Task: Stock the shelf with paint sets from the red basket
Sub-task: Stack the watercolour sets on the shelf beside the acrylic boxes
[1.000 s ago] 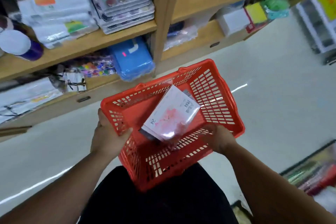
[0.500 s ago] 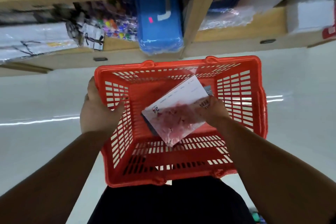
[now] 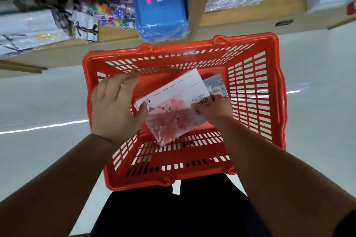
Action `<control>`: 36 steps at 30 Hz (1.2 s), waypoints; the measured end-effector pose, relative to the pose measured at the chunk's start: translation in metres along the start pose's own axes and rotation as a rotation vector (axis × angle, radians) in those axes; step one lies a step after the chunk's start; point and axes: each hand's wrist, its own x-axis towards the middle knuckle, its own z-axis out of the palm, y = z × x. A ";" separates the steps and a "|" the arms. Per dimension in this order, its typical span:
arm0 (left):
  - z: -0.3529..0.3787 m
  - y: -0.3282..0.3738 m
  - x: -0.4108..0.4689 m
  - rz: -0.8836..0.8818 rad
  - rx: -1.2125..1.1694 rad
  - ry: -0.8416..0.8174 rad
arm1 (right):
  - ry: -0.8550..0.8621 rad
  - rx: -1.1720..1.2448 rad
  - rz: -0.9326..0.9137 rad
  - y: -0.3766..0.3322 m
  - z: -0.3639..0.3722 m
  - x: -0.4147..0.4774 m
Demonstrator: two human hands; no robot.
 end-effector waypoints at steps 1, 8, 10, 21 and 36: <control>0.010 0.006 0.006 -0.006 -0.024 -0.132 | 0.006 0.015 0.000 0.001 0.001 -0.002; 0.084 0.019 0.054 -0.336 -0.091 -0.843 | 0.020 0.373 0.135 0.014 0.014 0.000; 0.094 0.021 0.060 -0.368 -0.155 -0.868 | -0.053 0.639 0.245 0.015 0.018 -0.003; 0.047 0.036 0.057 -0.322 -0.337 -0.760 | -0.182 1.087 0.194 0.030 -0.004 -0.024; -0.189 0.107 0.019 -0.535 -1.116 -0.058 | -0.267 0.966 -0.445 -0.066 -0.169 -0.166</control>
